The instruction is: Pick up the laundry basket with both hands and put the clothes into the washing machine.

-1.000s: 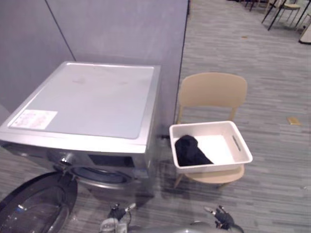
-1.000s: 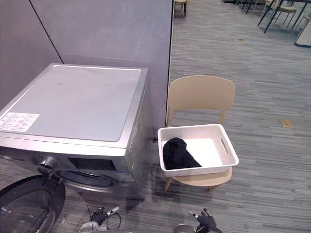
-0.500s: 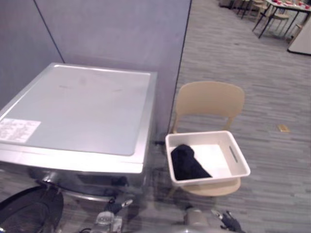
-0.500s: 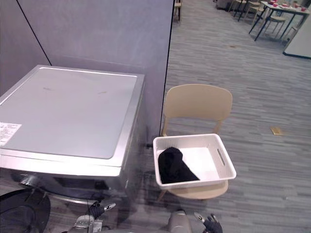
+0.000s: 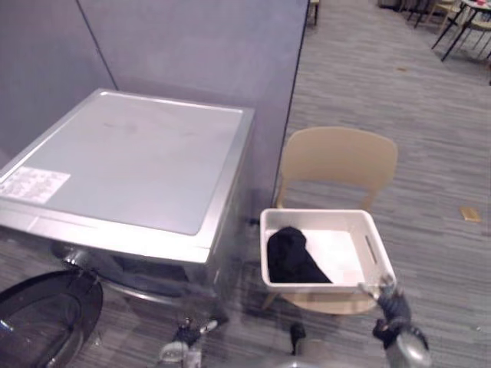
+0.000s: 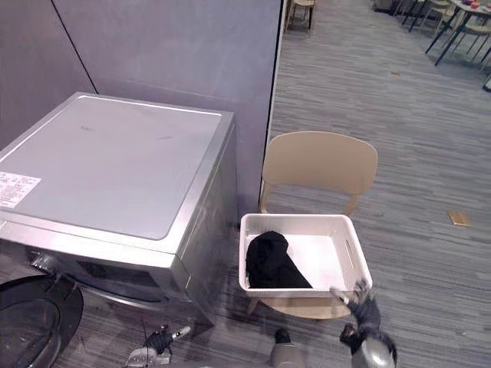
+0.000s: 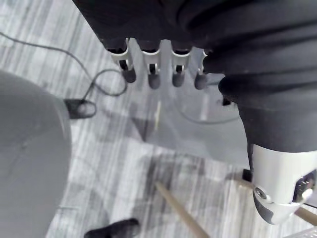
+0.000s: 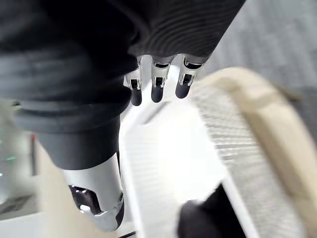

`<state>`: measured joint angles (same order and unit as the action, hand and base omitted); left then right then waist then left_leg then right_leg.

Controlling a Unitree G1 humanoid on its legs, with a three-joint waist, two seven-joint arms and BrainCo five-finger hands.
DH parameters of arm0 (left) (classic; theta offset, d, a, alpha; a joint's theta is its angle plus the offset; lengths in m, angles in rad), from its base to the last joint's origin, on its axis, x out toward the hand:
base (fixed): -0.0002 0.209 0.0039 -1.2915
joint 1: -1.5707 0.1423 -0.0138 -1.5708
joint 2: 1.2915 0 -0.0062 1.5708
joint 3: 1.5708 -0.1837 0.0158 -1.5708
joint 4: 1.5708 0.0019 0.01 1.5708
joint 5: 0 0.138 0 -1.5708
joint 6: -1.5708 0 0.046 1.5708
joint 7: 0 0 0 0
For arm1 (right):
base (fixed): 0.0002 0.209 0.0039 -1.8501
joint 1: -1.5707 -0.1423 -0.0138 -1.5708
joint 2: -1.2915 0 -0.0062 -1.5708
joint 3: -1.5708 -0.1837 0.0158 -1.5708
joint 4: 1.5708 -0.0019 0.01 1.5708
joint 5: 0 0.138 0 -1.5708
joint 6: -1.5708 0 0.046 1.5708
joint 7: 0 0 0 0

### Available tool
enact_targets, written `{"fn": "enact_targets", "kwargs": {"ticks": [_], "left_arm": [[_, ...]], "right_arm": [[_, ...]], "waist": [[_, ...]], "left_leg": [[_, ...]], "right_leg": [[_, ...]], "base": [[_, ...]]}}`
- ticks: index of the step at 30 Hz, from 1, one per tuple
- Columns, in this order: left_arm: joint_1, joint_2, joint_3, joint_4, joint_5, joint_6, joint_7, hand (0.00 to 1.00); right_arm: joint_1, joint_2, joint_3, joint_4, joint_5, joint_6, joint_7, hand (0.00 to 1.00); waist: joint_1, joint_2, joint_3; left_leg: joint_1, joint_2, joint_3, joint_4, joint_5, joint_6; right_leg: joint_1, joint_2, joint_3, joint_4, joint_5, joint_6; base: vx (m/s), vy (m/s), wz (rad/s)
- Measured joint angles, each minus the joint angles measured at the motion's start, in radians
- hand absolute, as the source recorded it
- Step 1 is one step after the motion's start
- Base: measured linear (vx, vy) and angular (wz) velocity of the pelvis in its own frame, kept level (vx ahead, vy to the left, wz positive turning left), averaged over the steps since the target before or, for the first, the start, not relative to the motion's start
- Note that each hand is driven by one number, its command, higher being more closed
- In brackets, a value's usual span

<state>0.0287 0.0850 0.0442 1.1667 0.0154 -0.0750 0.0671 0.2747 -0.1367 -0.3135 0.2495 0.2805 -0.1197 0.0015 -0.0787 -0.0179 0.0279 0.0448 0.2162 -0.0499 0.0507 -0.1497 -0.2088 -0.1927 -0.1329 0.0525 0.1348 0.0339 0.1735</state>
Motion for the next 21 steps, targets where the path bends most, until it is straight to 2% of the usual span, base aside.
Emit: {"fn": "enact_targets", "kwargs": {"ticks": [1, 2, 3, 5, 7, 9, 10, 12, 14, 15, 18, 21], "left_arm": [[0.001, 0.003, -0.006, -0.001, 0.0, 0.0, 0.0, 0.0], [0.0, 0.007, -0.018, -0.003, 0.017, 0.0, -0.001, 0.0], [0.001, 0.009, -0.029, -0.003, 0.032, 0.0, -0.001, 0.0], [-0.001, 0.008, -0.065, -0.011, 0.07, -0.002, -0.002, 0.0], [-0.003, 0.006, -0.087, -0.02, 0.08, -0.009, -0.003, 0.0], [-0.014, -0.003, -0.095, -0.028, 0.082, -0.012, -0.004, 0.0], [-0.018, -0.004, -0.096, -0.031, 0.082, -0.012, -0.004, 0.0], [-0.042, -0.004, -0.117, -0.038, 0.081, -0.018, -0.004, 0.0], [-0.056, -0.005, -0.123, -0.051, 0.078, -0.019, -0.003, 0.0], [-0.06, -0.006, -0.126, -0.069, 0.077, -0.021, -0.003, 0.0], [-0.081, -0.004, -0.129, -0.084, 0.071, -0.025, -0.002, 0.0], [-0.103, -0.002, -0.13, -0.108, 0.049, -0.033, -0.001, 0.0]], "right_arm": [[0.007, 0.001, -0.005, -0.046, -0.009, -0.009, 0.0, 0.0], [0.005, 0.0, -0.017, -0.144, -0.025, -0.019, 0.002, 0.0], [0.005, 0.0, -0.022, -0.177, -0.04, -0.027, 0.003, 0.0], [-0.003, -0.026, -0.03, -0.274, -0.07, -0.041, 0.003, 0.0], [-0.024, -0.089, -0.019, -0.308, -0.094, -0.051, 0.017, 0.0], [-0.111, -0.237, 0.043, -0.3, -0.095, -0.062, 0.044, 0.0], [-0.127, -0.256, 0.054, -0.294, -0.095, -0.064, 0.048, 0.0], [-0.257, -0.39, 0.159, -0.21, -0.097, -0.069, 0.078, 0.0], [-0.353, -0.458, 0.231, -0.105, -0.099, -0.069, 0.107, 0.0], [-0.407, -0.486, 0.268, -0.026, -0.1, -0.067, 0.112, 0.0], [-0.505, -0.508, 0.343, 0.111, -0.096, -0.056, 0.115, 0.0], [-0.628, -0.528, 0.428, 0.249, -0.095, -0.038, 0.133, 0.0]], "waist": [[0.0, 0.001, -0.002], [-0.001, -0.017, -0.012], [-0.001, -0.008, -0.008], [-0.005, -0.009, -0.01], [-0.001, -0.003, -0.007], [0.007, 0.011, 0.023], [0.008, 0.014, 0.032], [0.016, 0.037, 0.09], [0.029, 0.05, 0.129], [0.044, 0.054, 0.145], [0.064, 0.053, 0.187], [0.071, 0.057, 0.256]], "left_leg": [[-0.009, -0.005, -0.003, 0.004, -0.004, 0.004], [-0.019, -0.014, -0.006, 0.005, -0.005, 0.002], [-0.023, -0.017, -0.006, 0.006, -0.006, 0.0], [-0.049, -0.028, -0.025, 0.022, -0.006, 0.001], [-0.073, -0.034, -0.033, 0.027, -0.002, 0.002], [-0.121, -0.045, -0.05, 0.05, 0.008, -0.003], [-0.125, -0.045, -0.052, 0.054, 0.008, -0.003], [-0.159, -0.044, -0.07, 0.071, 0.012, -0.009], [-0.178, -0.043, -0.086, 0.071, 0.024, -0.013], [-0.192, -0.042, -0.091, 0.07, 0.031, -0.016], [-0.21, -0.043, -0.102, 0.071, 0.041, -0.018], [-0.226, -0.044, -0.115, 0.073, 0.049, -0.025]], "right_leg": [[0.0, -0.005, -0.002, -0.012, 0.007, 0.002], [0.004, -0.015, -0.004, -0.035, 0.026, 0.004], [0.004, -0.018, -0.004, -0.042, 0.032, 0.005], [0.0, -0.031, -0.014, -0.049, 0.038, 0.006], [-0.02, -0.037, -0.02, -0.045, 0.043, 0.001], [-0.064, -0.045, -0.022, -0.015, 0.049, 0.002], [-0.065, -0.046, -0.022, -0.012, 0.049, 0.002], [-0.094, -0.044, -0.03, 0.011, 0.049, 0.001], [-0.11, -0.044, -0.044, 0.023, 0.047, -0.002], [-0.128, -0.044, -0.047, 0.031, 0.047, -0.002], [-0.15, -0.045, -0.052, 0.049, 0.048, -0.004], [-0.164, -0.047, -0.057, 0.062, 0.048, -0.005]], "base": [[-0.08, 0.055, 0.1], [-0.05, 0.036, 0.06], [-0.06, 0.041, 0.1], [-0.05, 0.03, 0.18], [-0.02, 0.01, 0.12], [-0.03, -0.004, 0.11], [-0.06, -0.017, 0.14], [-0.07, -0.038, 0.15], [-0.06, -0.049, 0.2], [-0.03, -0.047, 0.18], [-0.02, -0.03, 0.1], [-0.04, -0.022, 0.07]]}}
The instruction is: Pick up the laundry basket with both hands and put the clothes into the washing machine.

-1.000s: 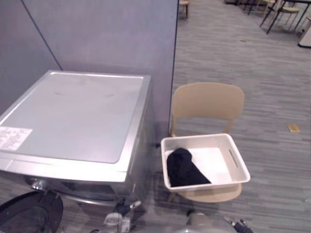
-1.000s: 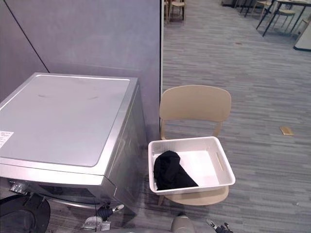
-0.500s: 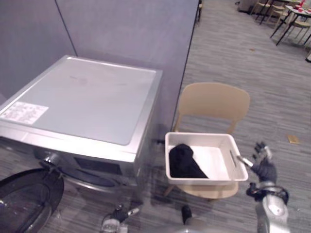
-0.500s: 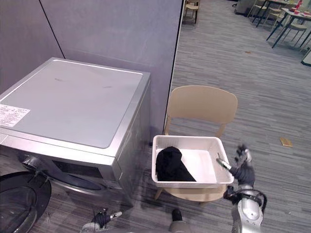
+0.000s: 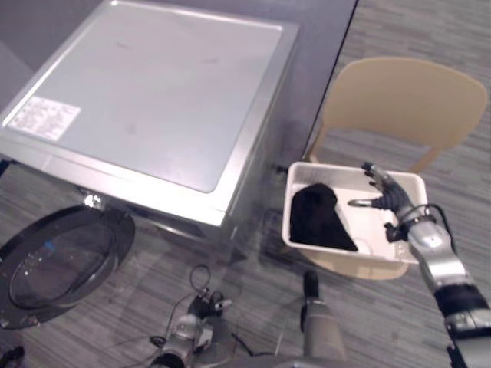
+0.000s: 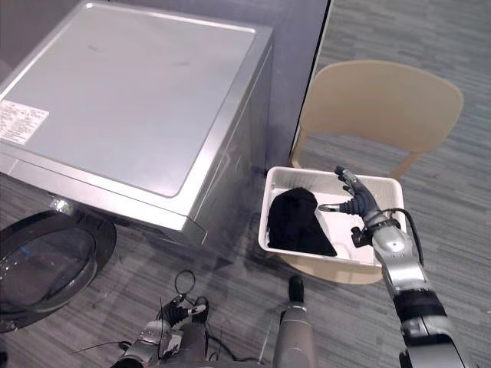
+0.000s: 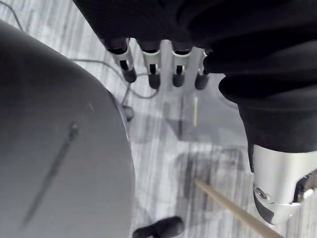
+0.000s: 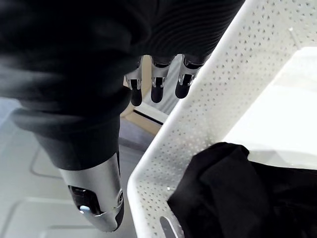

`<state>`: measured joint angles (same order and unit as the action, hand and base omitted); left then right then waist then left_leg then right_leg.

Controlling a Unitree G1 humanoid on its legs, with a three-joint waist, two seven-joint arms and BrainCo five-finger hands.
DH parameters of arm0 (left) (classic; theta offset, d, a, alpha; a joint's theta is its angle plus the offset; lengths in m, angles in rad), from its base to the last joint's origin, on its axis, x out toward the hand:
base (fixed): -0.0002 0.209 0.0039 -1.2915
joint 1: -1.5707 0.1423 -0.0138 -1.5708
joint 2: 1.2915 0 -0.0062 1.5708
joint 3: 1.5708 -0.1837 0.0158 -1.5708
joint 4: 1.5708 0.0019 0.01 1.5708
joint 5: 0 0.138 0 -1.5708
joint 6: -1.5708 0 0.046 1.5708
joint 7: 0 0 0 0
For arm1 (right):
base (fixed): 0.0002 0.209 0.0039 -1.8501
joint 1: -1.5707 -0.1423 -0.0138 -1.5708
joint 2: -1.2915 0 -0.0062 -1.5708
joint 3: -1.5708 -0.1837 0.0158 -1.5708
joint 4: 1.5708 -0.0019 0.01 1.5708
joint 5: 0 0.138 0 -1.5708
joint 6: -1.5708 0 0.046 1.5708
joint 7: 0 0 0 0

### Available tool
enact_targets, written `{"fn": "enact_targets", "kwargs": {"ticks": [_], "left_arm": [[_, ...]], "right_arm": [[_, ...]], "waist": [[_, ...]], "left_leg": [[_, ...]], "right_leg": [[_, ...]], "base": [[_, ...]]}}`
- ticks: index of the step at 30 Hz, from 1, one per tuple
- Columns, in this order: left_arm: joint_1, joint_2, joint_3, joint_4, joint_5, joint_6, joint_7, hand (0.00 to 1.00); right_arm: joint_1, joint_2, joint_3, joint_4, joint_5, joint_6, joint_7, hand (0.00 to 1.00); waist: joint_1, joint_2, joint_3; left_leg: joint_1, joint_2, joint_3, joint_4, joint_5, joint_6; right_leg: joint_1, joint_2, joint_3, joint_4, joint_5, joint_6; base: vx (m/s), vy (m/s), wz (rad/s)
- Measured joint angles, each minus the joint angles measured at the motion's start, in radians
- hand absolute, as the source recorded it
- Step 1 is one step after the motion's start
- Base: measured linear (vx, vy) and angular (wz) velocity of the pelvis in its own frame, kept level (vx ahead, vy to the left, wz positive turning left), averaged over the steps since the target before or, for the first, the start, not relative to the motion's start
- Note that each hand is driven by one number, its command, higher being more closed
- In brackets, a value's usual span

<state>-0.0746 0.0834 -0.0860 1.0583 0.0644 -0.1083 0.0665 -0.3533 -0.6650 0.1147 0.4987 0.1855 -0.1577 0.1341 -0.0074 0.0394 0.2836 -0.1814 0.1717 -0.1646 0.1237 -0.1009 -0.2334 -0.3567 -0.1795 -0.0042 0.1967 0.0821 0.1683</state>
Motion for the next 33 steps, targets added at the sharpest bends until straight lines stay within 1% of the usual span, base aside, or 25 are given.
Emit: {"fn": "enact_targets", "kwargs": {"ticks": [1, 2, 3, 6, 7, 9, 11, 13, 15, 17, 19, 21, 22, 24, 25, 27, 28, 30, 31, 32, 33], "left_arm": [[-0.008, 0.0, -0.001, -0.001, -0.013, 0.0, 0.0, 0.0], [-0.012, 0.0, -0.001, -0.001, -0.014, 0.0, 0.001, 0.0], [-0.021, 0.001, 0.0, -0.001, -0.018, 0.0, 0.002, 0.0], [-0.044, 0.003, -0.004, -0.005, -0.036, -0.006, 0.004, 0.0], [-0.048, 0.004, -0.009, -0.007, -0.037, -0.007, 0.005, 0.0], [-0.071, 0.009, -0.033, -0.015, -0.036, -0.008, 0.01, 0.0], [-0.077, 0.01, -0.04, -0.038, -0.037, -0.011, 0.018, 0.0], [-0.095, 0.01, -0.042, -0.045, -0.044, -0.012, 0.027, 0.0], [-0.107, 0.01, -0.043, -0.051, -0.061, -0.014, 0.036, 0.0], [-0.107, 0.01, -0.053, -0.061, -0.064, -0.013, 0.051, 0.0], [-0.111, 0.01, -0.067, -0.07, -0.067, -0.013, 0.065, 0.0], [-0.121, 0.007, -0.073, -0.07, -0.073, -0.013, 0.07, 0.0], [-0.132, 0.003, -0.073, -0.071, -0.074, -0.013, 0.072, 0.0], [-0.146, -0.002, -0.073, -0.081, -0.076, -0.015, 0.08, 0.0], [-0.153, -0.005, -0.072, -0.089, -0.088, -0.021, 0.091, 0.0], [-0.161, -0.013, -0.069, -0.1, -0.103, -0.022, 0.098, 0.0], [-0.165, -0.016, -0.068, -0.104, -0.103, -0.022, 0.103, 0.0], [-0.184, -0.031, -0.06, -0.125, -0.115, -0.025, 0.115, 0.0], [-0.19, -0.034, -0.058, -0.131, -0.116, -0.028, 0.117, 0.0], [-0.194, -0.041, -0.058, -0.154, -0.128, -0.03, 0.121, 0.0], [-0.195, -0.051, -0.055, -0.171, -0.136, -0.033, 0.13, 0.0]], "right_arm": [[-0.014, -0.004, 0.011, 0.009, 0.0, 0.009, 0.0, 0.0], [-0.018, -0.006, 0.015, 0.012, 0.0, 0.01, 0.0, 0.0], [-0.037, -0.011, 0.029, 0.033, 0.001, 0.011, 0.001, 0.0], [-0.095, -0.013, 0.066, 0.108, 0.0, 0.014, 0.001, 0.0], [-0.102, -0.013, 0.073, 0.122, 0.0, 0.015, 0.001, 0.0], [-0.139, -0.014, 0.104, 0.17, -0.001, 0.019, 0.001, 0.0], [-0.172, -0.014, 0.125, 0.208, -0.005, 0.025, -0.001, 0.0], [-0.215, -0.011, 0.136, 0.258, -0.011, 0.032, -0.004, 0.0], [-0.25, -0.005, 0.141, 0.309, -0.025, 0.034, -0.024, 0.0], [-0.277, 0.009, 0.141, 0.354, -0.041, 0.036, -0.039, 0.0], [-0.292, 0.024, 0.145, 0.392, -0.063, 0.038, -0.055, 0.0], [-0.318, 0.035, 0.179, 0.434, -0.097, 0.04, -0.068, 0.0], [-0.327, 0.037, 0.179, 0.452, -0.125, 0.04, -0.075, 0.0], [-0.348, 0.042, 0.179, 0.486, -0.151, 0.041, -0.095, 0.0], [-0.364, 0.047, 0.174, 0.506, -0.157, 0.034, -0.119, 0.0], [-0.382, 0.046, 0.167, 0.509, -0.161, 0.02, -0.157, 0.0], [-0.389, 0.046, 0.165, 0.511, -0.162, 0.014, -0.165, 0.0], [-0.405, 0.039, 0.161, 0.51, -0.188, 0.002, -0.199, 0.0], [-0.405, 0.034, 0.16, 0.509, -0.193, -0.002, -0.205, 0.0], [-0.408, 0.028, 0.16, 0.507, -0.196, -0.007, -0.223, 1.0], [-0.407, 0.029, 0.16, 0.507, -0.196, -0.011, -0.243, 1.0]], "waist": [[0.003, 0.001, 0.012], [0.006, 0.001, 0.015], [0.008, 0.001, 0.031], [0.018, 0.003, 0.069], [0.018, 0.003, 0.074], [0.022, 0.009, 0.111], [0.022, 0.012, 0.119], [0.024, 0.017, 0.147], [0.028, 0.019, 0.152], [0.033, 0.02, 0.156], [0.049, 0.021, 0.156], [0.06, 0.021, 0.156], [0.075, 0.023, 0.157], [0.08, 0.029, 0.16], [0.081, 0.029, 0.16], [0.083, 0.029, 0.16], [0.086, 0.029, 0.16], [0.102, 0.029, 0.16], [0.104, 0.029, 0.16], [0.106, 0.028, 0.16], [0.108, 0.027, 0.159]], "left_leg": [[-0.004, 0.0, 0.0, 0.0, 0.001, 0.0], [-0.011, 0.0, 0.0, 0.001, 0.001, -0.001], [-0.018, 0.0, 0.0, 0.002, 0.007, 0.004], [-0.032, -0.001, -0.004, 0.007, 0.01, 0.001], [-0.036, -0.001, -0.005, 0.01, 0.01, 0.001], [-0.043, -0.002, -0.021, 0.017, 0.013, -0.003], [-0.069, -0.004, -0.03, 0.015, 0.021, -0.008], [-0.075, -0.008, -0.043, 0.013, 0.031, -0.009], [-0.109, -0.018, -0.055, 0.012, 0.04, -0.014], [-0.127, -0.018, -0.063, -0.001, 0.054, -0.014], [-0.139, -0.018, -0.076, -0.014, 0.066, -0.019], [-0.155, -0.016, -0.086, -0.019, 0.076, -0.02], [-0.167, -0.017, -0.09, -0.02, 0.081, -0.021], [-0.194, -0.02, -0.112, -0.023, 0.091, -0.022], [-0.22, -0.026, -0.134, -0.028, 0.097, -0.023], [-0.248, -0.035, -0.15, -0.044, 0.114, -0.024], [-0.256, -0.035, -0.153, -0.049, 0.119, -0.022], [-0.293, -0.037, -0.167, -0.051, 0.127, -0.027], [-0.303, -0.038, -0.176, -0.051, 0.13, -0.029], [-0.323, -0.038, -0.192, -0.051, 0.134, -0.029], [-0.34, -0.038, -0.199, -0.046, 0.137, -0.027]], "right_leg": [[-0.008, 0.0, 0.0, 0.008, -0.002, -0.003], [-0.019, 0.0, 0.002, 0.016, -0.005, -0.005], [-0.03, 0.0, 0.002, 0.027, -0.007, -0.007], [-0.057, 0.0, 0.003, 0.06, -0.019, -0.01], [-0.064, 0.0, 0.003, 0.068, -0.023, -0.011], [-0.073, -0.003, -0.006, 0.1, -0.039, -0.014], [-0.101, -0.009, -0.015, 0.122, -0.046, -0.016], [-0.11, -0.015, -0.022, 0.139, -0.054, -0.017], [-0.148, -0.029, -0.029, 0.172, -0.066, -0.014], [-0.167, -0.032, -0.036, 0.177, -0.066, -0.015], [-0.186, -0.033, -0.043, 0.187, -0.07, -0.018], [-0.201, -0.036, -0.052, 0.197, -0.073, -0.021], [-0.212, -0.039, -0.057, 0.203, -0.074, -0.023], [-0.227, -0.048, -0.079, 0.21, -0.08, -0.024], [-0.248, -0.057, -0.093, 0.226, -0.094, -0.016], [-0.281, -0.073, -0.105, 0.25, -0.105, -0.015], [-0.29, -0.075, -0.107, 0.254, -0.106, -0.015], [-0.325, -0.082, -0.12, 0.269, -0.11, -0.019], [-0.332, -0.085, -0.126, 0.275, -0.113, -0.018], [-0.344, -0.088, -0.141, 0.286, -0.12, -0.019], [-0.353, -0.097, -0.159, 0.303, -0.13, -0.023]], "base": [[-0.03, -0.014, 0.04], [0.0, 0.0, 0.0], [0.0, 0.0, 0.0], [0.0, 0.0, 0.0], [0.0, -0.03, 0.06], [-0.02, -0.043, 0.16], [-0.04, -0.044, 0.2], [-0.04, -0.037, 0.2], [-0.04, -0.027, 0.22], [-0.03, -0.031, 0.17], [-0.01, -0.04, 0.14], [0.0, -0.038, 0.15], [-0.01, -0.029, 0.23], [-0.03, -0.027, 0.34], [-0.04, -0.024, 0.39], [-0.03, -0.022, 0.35], [-0.01, -0.017, 0.21], [-0.02, -0.032, 0.17], [-0.01, -0.049, 0.29], [0.0, -0.041, 0.39], [0.0, -0.051, 0.41]]}}
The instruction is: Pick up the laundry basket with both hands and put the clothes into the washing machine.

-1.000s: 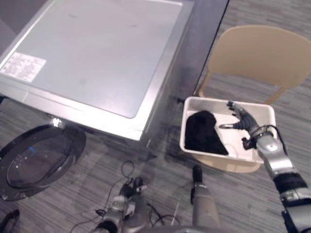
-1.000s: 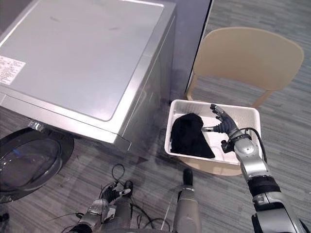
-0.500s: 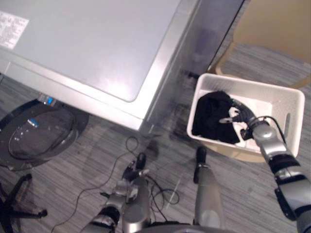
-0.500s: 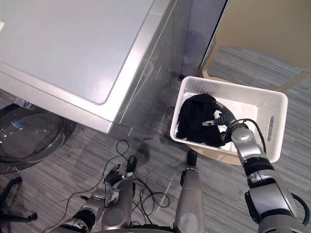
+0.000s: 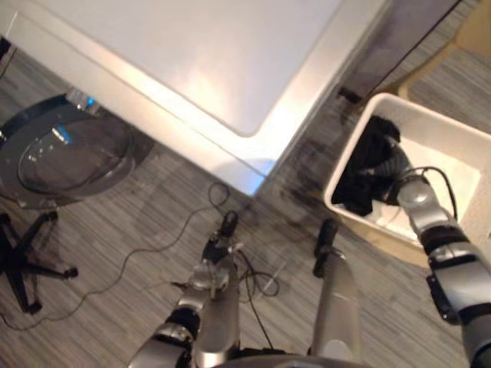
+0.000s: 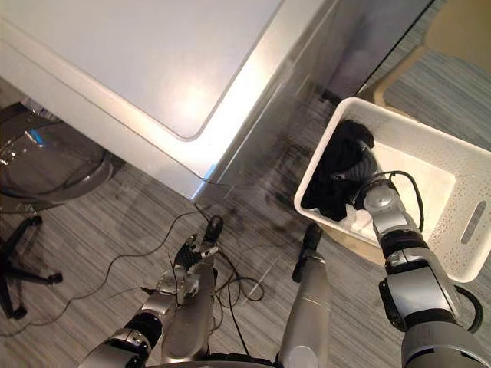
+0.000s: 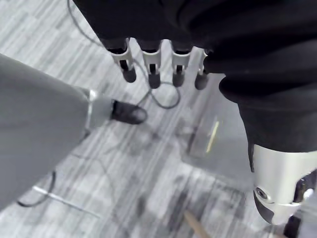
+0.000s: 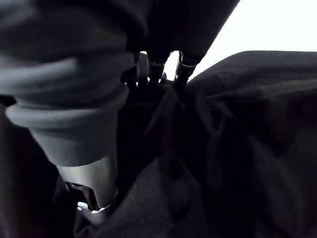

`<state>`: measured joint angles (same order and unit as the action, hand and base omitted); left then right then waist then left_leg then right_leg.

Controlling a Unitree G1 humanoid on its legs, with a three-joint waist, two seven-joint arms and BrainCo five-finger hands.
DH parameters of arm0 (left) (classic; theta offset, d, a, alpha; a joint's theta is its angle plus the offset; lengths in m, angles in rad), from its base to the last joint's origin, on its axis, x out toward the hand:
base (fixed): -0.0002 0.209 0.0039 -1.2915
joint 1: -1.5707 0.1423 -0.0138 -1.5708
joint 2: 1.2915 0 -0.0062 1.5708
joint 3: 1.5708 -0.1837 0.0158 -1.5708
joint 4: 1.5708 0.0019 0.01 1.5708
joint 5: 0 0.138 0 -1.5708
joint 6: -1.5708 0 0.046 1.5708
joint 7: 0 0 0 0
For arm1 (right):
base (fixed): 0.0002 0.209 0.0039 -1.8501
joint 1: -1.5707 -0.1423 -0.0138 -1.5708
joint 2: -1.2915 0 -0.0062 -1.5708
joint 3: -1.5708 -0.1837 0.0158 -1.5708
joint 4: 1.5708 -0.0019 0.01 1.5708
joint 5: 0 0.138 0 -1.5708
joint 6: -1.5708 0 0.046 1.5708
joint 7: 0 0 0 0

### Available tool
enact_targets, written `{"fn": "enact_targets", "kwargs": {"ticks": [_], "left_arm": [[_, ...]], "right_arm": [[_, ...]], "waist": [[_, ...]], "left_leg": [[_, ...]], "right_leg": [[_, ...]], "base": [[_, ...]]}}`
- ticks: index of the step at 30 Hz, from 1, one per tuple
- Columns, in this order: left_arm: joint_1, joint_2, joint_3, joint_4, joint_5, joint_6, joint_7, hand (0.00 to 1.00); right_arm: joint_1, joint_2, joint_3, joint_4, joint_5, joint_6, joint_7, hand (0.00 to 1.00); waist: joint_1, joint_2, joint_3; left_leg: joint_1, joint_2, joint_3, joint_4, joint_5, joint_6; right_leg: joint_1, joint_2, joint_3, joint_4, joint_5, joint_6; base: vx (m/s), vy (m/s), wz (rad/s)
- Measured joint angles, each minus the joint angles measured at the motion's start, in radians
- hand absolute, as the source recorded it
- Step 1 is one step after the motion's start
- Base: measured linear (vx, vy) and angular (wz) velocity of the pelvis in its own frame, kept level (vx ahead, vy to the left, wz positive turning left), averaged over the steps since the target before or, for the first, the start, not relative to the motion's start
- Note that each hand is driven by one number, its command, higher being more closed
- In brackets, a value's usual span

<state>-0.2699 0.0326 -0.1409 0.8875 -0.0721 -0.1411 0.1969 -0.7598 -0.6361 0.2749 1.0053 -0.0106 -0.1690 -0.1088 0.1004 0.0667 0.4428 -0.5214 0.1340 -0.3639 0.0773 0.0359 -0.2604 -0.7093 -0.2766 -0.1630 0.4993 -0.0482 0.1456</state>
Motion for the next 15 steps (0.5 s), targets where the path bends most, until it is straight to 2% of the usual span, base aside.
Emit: {"fn": "enact_targets", "kwargs": {"ticks": [1, 3, 6, 9, 13, 15], "left_arm": [[0.0, -0.006, 0.007, -0.005, -0.001, 0.0, 0.001, 0.0], [-0.001, -0.024, 0.048, -0.024, -0.005, 0.0, 0.004, 0.0], [0.0, -0.031, 0.103, -0.034, -0.006, 0.0, 0.022, 0.0], [0.002, -0.034, 0.138, -0.034, -0.008, 0.0, 0.028, 0.0], [0.014, -0.036, 0.151, -0.035, -0.018, 0.002, 0.029, 0.0], [0.019, -0.035, 0.14, -0.037, -0.026, 0.002, 0.028, 0.0]], "right_arm": [[0.002, 0.002, 0.0, -0.001, 0.0, -0.002, -0.01, 1.0], [0.004, 0.001, 0.0, -0.003, -0.017, -0.005, -0.056, 1.0], [0.017, 0.005, -0.001, -0.011, -0.041, -0.005, -0.071, 1.0], [0.053, 0.033, -0.044, -0.012, -0.05, -0.005, -0.072, 1.0], [0.122, 0.097, -0.08, -0.013, -0.061, -0.004, -0.06, 1.0], [0.187, 0.147, -0.115, -0.011, -0.06, 0.009, -0.031, 1.0]], "waist": [[0.001, 0.0, 0.0], [0.022, -0.005, -0.003], [0.032, -0.013, -0.007], [0.051, -0.024, -0.015], [0.053, -0.029, -0.019], [0.052, -0.029, -0.019]], "left_leg": [[-0.006, 0.0, -0.003, 0.002, 0.002, -0.001], [-0.021, -0.001, -0.011, 0.013, 0.003, -0.001], [-0.033, -0.001, -0.023, 0.031, 0.003, -0.001], [-0.033, -0.001, -0.023, 0.034, 0.003, -0.001], [-0.003, -0.004, -0.023, 0.033, 0.003, -0.001], [0.049, -0.011, -0.022, 0.024, 0.003, -0.001]], "right_leg": [[-0.003, -0.003, -0.004, 0.008, -0.005, -0.003], [-0.016, -0.007, -0.015, 0.028, -0.016, -0.008], [-0.019, -0.012, -0.028, 0.051, -0.032, -0.012], [-0.023, -0.013, -0.028, 0.059, -0.037, -0.019], [0.01, -0.017, -0.029, 0.059, -0.037, -0.018], [0.06, -0.024, -0.028, 0.054, -0.043, -0.014]], "base": [[0.01, -0.041, 0.34], [0.02, -0.058, 0.17], [0.03, -0.061, 0.13], [0.03, -0.052, 0.03], [0.05, -0.025, 0.03], [0.06, -0.009, 0.06]]}}
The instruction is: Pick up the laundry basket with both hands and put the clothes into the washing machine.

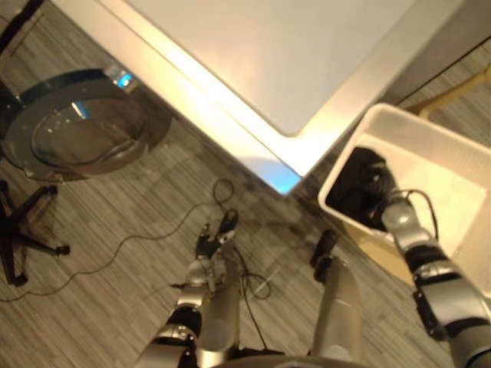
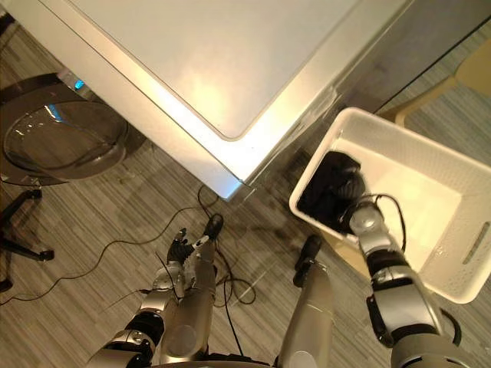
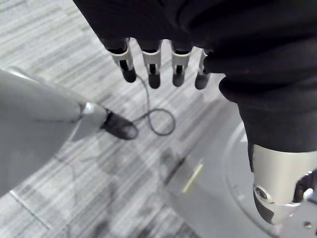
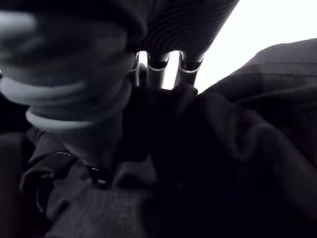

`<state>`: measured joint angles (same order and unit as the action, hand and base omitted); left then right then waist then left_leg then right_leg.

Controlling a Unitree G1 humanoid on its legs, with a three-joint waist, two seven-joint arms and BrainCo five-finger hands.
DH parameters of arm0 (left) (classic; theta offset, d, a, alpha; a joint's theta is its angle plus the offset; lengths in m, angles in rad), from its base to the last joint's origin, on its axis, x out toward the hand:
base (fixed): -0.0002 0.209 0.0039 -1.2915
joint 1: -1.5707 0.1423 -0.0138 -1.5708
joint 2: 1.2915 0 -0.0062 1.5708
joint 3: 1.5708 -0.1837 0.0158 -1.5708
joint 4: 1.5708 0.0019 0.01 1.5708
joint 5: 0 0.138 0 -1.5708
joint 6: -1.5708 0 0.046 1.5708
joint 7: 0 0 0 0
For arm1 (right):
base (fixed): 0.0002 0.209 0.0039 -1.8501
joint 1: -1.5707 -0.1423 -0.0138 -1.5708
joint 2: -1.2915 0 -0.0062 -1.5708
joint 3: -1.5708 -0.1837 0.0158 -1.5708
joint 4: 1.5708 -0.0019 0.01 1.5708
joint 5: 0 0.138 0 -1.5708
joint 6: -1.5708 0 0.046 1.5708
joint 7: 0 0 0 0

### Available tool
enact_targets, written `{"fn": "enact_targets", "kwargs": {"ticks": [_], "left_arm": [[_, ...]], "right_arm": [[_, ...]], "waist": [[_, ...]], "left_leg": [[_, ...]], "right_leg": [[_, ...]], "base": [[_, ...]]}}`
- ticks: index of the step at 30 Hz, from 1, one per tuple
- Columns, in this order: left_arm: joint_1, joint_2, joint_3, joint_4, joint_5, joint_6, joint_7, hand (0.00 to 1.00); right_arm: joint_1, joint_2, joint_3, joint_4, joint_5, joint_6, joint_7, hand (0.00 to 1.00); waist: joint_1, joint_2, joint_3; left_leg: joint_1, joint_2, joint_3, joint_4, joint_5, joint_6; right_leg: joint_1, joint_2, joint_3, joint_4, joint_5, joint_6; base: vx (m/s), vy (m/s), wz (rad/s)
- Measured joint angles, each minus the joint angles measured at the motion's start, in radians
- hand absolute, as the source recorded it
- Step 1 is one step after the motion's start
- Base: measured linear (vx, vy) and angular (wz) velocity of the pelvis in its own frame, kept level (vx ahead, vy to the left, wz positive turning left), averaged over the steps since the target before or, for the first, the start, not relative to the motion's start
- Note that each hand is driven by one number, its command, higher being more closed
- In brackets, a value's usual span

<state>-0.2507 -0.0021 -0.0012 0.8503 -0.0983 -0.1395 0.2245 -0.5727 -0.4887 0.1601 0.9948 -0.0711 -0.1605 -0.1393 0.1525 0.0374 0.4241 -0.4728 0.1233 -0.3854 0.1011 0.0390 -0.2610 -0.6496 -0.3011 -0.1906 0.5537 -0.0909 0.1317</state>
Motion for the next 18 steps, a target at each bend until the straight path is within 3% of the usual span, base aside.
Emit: {"fn": "enact_targets", "kwargs": {"ticks": [3, 6, 10, 14, 18], "left_arm": [[0.023, 0.021, -0.052, -0.057, -0.004, -0.001, -0.004, 0.0], [0.093, 0.061, -0.133, -0.184, -0.004, -0.002, -0.016, 0.0], [0.208, 0.097, -0.161, -0.344, -0.005, -0.004, -0.05, 0.0], [0.291, 0.109, -0.16, -0.436, -0.01, -0.003, -0.073, 0.0], [0.362, 0.085, -0.122, -0.579, -0.01, -0.004, -0.072, 0.0]], "right_arm": [[0.06, 0.03, -0.04, -0.001, 0.026, 0.024, 0.028, 1.0], [0.163, 0.062, -0.191, -0.038, 0.124, 0.055, 0.038, 1.0], [0.312, 0.112, -0.47, -0.19, 0.314, 0.049, 0.0, 1.0], [0.431, 0.161, -0.605, -0.36, 0.385, 0.035, -0.036, 1.0], [0.508, 0.217, -0.641, -0.588, 0.374, 0.028, -0.045, 1.0]], "waist": [[-0.001, -0.001, 0.0], [-0.009, -0.002, 0.0], [-0.034, -0.013, -0.016], [-0.039, -0.04, -0.092], [-0.054, -0.044, -0.181]], "left_leg": [[0.054, 0.0, 0.003, -0.021, 0.002, 0.003], [0.128, 0.002, 0.007, -0.051, 0.004, 0.006], [0.211, -0.003, 0.02, -0.076, 0.002, 0.017], [0.261, -0.011, 0.03, -0.094, 0.003, 0.021], [0.311, -0.018, 0.043, -0.095, -0.002, 0.034]], "right_leg": [[0.053, -0.001, 0.001, -0.019, -0.003, 0.005], [0.133, 0.0, 0.001, -0.055, -0.009, 0.022], [0.236, 0.002, 0.002, -0.122, 0.003, 0.045], [0.29, -0.01, -0.004, -0.134, 0.0, 0.054], [0.353, -0.024, -0.024, -0.133, -0.024, 0.057]], "base": [[0.03, -0.001, 0.01], [0.05, 0.007, 0.02], [0.08, 0.017, -0.01], [0.09, 0.005, 0.06], [0.05, 0.003, 0.13]]}}
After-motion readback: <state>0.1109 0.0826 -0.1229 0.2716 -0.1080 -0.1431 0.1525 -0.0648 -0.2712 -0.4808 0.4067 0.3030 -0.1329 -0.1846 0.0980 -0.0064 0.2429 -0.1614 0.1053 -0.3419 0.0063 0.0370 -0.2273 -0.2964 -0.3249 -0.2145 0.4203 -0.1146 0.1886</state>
